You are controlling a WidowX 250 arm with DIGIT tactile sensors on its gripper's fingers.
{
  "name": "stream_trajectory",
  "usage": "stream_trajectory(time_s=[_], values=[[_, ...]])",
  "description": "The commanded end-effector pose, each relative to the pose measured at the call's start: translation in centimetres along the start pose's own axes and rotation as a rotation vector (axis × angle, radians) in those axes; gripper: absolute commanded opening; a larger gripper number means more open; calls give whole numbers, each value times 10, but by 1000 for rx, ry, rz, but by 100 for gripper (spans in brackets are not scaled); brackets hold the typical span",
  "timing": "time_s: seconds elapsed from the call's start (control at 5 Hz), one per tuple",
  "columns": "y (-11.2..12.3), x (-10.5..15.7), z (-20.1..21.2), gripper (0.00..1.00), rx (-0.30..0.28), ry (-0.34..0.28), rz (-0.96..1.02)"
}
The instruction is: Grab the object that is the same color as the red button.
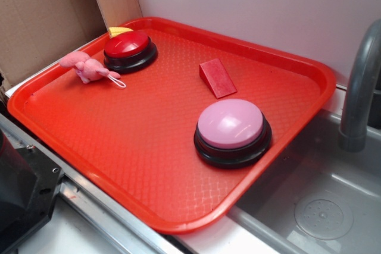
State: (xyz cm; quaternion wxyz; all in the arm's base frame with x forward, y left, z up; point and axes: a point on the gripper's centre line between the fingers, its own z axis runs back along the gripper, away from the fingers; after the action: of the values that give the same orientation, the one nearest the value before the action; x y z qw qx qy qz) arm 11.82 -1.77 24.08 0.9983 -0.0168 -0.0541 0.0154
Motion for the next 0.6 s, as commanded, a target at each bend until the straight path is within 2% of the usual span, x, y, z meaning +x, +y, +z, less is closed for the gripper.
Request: stream_trajectory(time_s=[0.0,0.2,0.4], values=[[0,0,0,100,0,0,0],[-2,22,-1,100,-48,-21,157],[-3,46,-7,100,-18,-31,274]])
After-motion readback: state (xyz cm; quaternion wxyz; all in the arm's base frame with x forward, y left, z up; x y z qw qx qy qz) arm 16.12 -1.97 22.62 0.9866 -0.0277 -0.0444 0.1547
